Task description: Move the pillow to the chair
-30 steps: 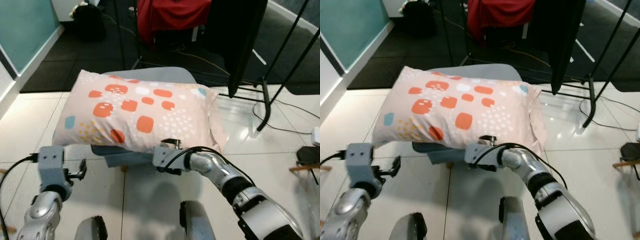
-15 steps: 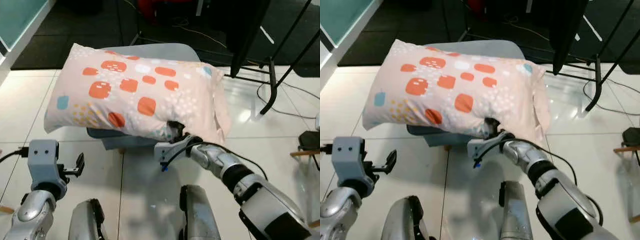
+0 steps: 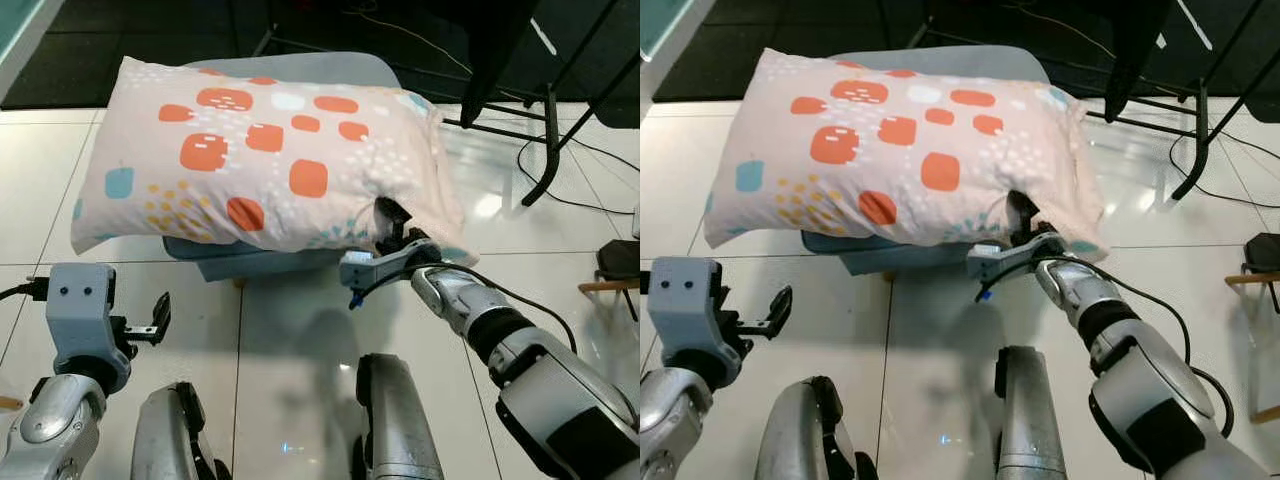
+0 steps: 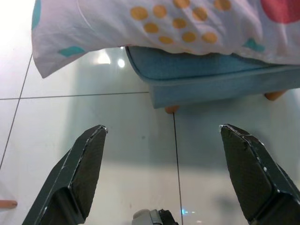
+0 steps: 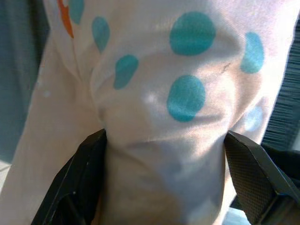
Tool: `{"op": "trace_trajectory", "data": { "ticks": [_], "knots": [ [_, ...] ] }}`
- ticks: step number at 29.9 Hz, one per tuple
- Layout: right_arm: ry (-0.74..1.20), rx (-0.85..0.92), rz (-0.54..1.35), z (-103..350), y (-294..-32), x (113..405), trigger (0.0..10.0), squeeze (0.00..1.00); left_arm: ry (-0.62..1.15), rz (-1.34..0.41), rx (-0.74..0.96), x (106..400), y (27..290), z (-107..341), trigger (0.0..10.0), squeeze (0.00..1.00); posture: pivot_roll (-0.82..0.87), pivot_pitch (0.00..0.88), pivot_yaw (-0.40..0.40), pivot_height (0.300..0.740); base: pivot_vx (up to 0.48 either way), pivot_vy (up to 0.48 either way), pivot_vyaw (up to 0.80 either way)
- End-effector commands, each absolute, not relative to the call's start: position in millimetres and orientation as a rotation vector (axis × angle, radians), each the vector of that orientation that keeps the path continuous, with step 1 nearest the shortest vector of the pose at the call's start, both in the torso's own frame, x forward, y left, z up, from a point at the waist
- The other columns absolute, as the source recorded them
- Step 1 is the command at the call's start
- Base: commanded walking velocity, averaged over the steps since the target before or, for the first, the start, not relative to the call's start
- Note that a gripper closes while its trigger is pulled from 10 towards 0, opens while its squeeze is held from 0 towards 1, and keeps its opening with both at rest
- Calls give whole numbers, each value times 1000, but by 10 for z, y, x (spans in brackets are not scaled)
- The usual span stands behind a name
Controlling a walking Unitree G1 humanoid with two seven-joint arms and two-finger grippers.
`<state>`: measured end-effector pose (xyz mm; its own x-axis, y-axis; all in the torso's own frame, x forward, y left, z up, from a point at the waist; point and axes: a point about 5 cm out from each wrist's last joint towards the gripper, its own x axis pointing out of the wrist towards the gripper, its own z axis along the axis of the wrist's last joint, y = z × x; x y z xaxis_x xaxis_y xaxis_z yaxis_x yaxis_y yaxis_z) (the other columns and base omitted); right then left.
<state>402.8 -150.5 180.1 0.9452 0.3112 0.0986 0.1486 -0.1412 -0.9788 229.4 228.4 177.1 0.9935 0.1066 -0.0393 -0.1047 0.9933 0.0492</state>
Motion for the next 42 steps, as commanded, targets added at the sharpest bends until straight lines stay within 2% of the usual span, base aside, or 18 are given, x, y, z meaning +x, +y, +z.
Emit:
{"op": "trace_trajectory", "data": {
  "ticks": [1,14,19,23,30,32,35,40,42],
  "knots": [
    [-350,-1770,106,1839,-1610,4037,0,0,57,94,76,2278,2279,1780,10000,0,-57,457,-36,450,0,0,0],
    [-321,-1761,58,1851,-1749,4033,0,0,45,63,121,2305,2271,1882,10000,0,-54,436,-22,450,0,0,0],
    [-290,-1704,50,1847,-1789,4031,0,0,47,60,128,2304,2278,1894,10000,0,-57,438,-17,450,0,0,0],
    [-100,-1377,25,1756,-1958,4008,0,0,49,61,130,2326,2278,1891,10000,0,-60,424,-17,450,0,0,0],
    [-48,-1244,27,1766,-2016,4010,0,0,44,58,133,2367,2269,1884,10000,0,-70,399,-18,450,0,0,0],
    [-30,-1096,69,1815,-1987,4028,0,0,25,55,125,2437,2243,1898,10000,0,-82,354,-19,450,0,0,0],
    [-49,-902,121,1983,-1931,4076,0,0,-4,40,95,2537,2168,1923,10000,0,-95,310,-18,450,0,0,0],
    [-187,-767,94,2550,-2016,4144,0,0,-57,-44,-104,2682,1948,2006,10000,0,-127,227,-16,450,0,0,0],
    [-207,-750,82,2648,-2041,4149,0,0,-65,-61,-149,2704,1905,2021,10000,0,-127,227,-16,450,0,0,0]
  ]
}}
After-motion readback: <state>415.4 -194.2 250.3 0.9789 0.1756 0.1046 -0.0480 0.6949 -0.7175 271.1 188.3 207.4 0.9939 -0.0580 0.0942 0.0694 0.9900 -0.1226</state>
